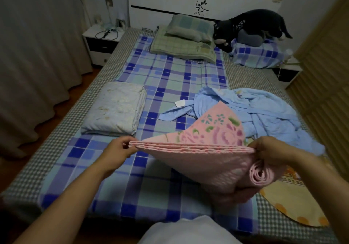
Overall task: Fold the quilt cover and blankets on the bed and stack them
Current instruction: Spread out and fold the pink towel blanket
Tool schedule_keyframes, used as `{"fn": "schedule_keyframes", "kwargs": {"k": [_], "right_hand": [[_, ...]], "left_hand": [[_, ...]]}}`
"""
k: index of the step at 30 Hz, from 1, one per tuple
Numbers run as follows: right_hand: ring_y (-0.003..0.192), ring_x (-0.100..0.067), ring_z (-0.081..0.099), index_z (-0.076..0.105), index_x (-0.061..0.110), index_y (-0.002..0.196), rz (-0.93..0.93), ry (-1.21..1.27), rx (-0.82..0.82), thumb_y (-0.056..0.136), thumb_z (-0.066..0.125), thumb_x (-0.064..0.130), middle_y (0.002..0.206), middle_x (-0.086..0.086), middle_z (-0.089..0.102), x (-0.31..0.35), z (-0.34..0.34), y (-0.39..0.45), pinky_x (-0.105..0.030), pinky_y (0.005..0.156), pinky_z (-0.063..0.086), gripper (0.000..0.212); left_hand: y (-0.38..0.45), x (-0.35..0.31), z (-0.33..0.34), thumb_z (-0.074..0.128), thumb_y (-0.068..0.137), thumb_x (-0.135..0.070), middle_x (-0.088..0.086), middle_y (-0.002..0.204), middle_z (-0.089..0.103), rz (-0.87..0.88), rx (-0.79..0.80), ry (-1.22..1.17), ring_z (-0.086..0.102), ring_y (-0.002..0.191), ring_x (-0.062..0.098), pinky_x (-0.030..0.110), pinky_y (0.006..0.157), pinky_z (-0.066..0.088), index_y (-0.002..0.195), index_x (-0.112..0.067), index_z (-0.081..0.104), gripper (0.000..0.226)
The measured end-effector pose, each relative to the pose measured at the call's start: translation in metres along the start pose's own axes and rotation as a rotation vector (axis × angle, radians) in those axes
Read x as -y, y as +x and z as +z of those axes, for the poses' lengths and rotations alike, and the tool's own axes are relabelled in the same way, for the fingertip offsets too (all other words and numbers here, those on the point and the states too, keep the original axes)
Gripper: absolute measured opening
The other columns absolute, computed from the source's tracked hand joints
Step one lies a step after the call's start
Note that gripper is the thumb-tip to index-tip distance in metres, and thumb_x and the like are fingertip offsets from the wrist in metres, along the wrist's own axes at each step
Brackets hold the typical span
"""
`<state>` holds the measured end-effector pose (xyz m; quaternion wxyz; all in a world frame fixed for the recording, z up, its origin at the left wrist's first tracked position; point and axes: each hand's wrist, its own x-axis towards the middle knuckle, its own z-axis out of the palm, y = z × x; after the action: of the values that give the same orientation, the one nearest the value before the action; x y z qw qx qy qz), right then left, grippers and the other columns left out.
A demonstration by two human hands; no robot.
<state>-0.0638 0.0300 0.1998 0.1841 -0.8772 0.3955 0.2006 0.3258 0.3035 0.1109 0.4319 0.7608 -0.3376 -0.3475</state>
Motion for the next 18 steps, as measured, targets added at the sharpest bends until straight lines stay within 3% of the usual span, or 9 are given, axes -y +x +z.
{"fn": "schedule_keyframes", "kwargs": {"k": [2,4,6,8,10,12,15,17,18], "right_hand": [[0.079,-0.001,0.062,0.068,0.043,0.077,0.014,-0.041,-0.088,0.07,0.058,-0.003,0.073,0.025,0.066,0.004,0.009,-0.001,-0.002,0.058,0.037,0.047],[0.084,-0.007,0.063,0.071,0.043,0.093,0.041,-0.086,-0.142,0.07,0.057,0.002,0.091,0.014,0.072,0.009,0.026,-0.001,-0.013,0.06,0.042,0.049],[0.095,-0.017,0.067,0.07,0.042,0.101,0.064,-0.143,-0.172,0.071,0.054,0.008,0.102,0.008,0.073,0.014,0.051,-0.002,-0.025,0.066,0.045,0.049],[0.101,-0.021,0.067,0.069,0.041,0.107,0.03,-0.162,-0.157,0.069,0.05,0.017,0.107,0.006,0.073,0.018,0.082,-0.008,-0.029,0.072,0.05,0.049],[0.102,-0.019,0.066,0.07,0.039,0.111,-0.025,-0.146,-0.032,0.063,0.042,0.025,0.11,0.007,0.073,0.023,0.113,-0.019,-0.031,0.08,0.053,0.057],[0.091,-0.013,0.067,0.072,0.034,0.103,-0.052,-0.062,0.181,0.061,0.042,0.031,0.1,0.006,0.075,0.028,0.143,-0.037,-0.026,0.076,0.051,0.052],[0.073,-0.004,0.063,0.071,0.033,0.083,-0.004,0.13,0.459,0.062,0.05,0.024,0.072,0.015,0.072,0.034,0.186,-0.071,-0.021,0.069,0.048,0.031],[0.07,-0.003,0.061,0.067,0.038,0.064,0.037,0.196,0.559,0.064,0.05,0.013,0.055,0.021,0.062,0.031,0.213,-0.088,-0.018,0.068,0.048,0.031],[0.071,-0.003,0.061,0.067,0.04,0.061,0.051,0.225,0.578,0.064,0.049,0.011,0.056,0.019,0.063,0.028,0.224,-0.094,-0.018,0.07,0.049,0.034]], "left_hand": [[-0.01,0.009,0.009,0.062,0.095,-0.006,0.01,0.09,0.07,-0.241,0.142,-0.262,0.059,0.069,0.02,0.035,0.07,0.055,0.107,-0.018,0.07,0.019],[-0.021,0.023,0.014,0.057,0.099,-0.01,0.014,0.092,0.066,-0.461,0.292,-0.435,0.055,0.061,0.02,0.035,0.067,0.056,0.117,-0.016,0.065,0.021],[-0.029,0.043,0.017,0.052,0.101,-0.013,0.016,0.093,0.066,-0.579,0.393,-0.398,0.064,0.068,0.028,0.039,0.07,0.058,0.12,-0.015,0.062,0.021],[-0.039,0.069,0.024,0.049,0.102,-0.013,0.021,0.099,0.07,-0.694,0.398,-0.403,0.072,0.086,0.038,0.047,0.08,0.058,0.12,-0.012,0.059,0.021],[-0.05,0.095,0.032,0.051,0.099,-0.01,0.025,0.108,0.071,-0.796,0.337,-0.484,0.071,0.099,0.041,0.049,0.089,0.055,0.119,-0.005,0.06,0.023],[-0.061,0.119,0.038,0.053,0.094,-0.017,0.023,0.111,0.071,-0.863,0.274,-0.518,0.069,0.104,0.039,0.045,0.091,0.054,0.107,-0.002,0.065,0.024],[-0.082,0.142,0.055,0.061,0.096,-0.031,0.018,0.096,0.074,-0.925,0.282,-0.324,0.07,0.087,0.032,0.035,0.079,0.056,0.097,-0.006,0.068,0.027],[-0.096,0.153,0.076,0.068,0.092,-0.016,0.015,0.081,0.069,-0.847,0.324,-0.007,0.061,0.068,0.022,0.027,0.069,0.048,0.091,0.0,0.066,0.016],[-0.103,0.157,0.089,0.067,0.091,-0.007,0.013,0.079,0.067,-0.804,0.326,0.127,0.057,0.066,0.019,0.025,0.063,0.045,0.086,0.001,0.065,0.009]]}}
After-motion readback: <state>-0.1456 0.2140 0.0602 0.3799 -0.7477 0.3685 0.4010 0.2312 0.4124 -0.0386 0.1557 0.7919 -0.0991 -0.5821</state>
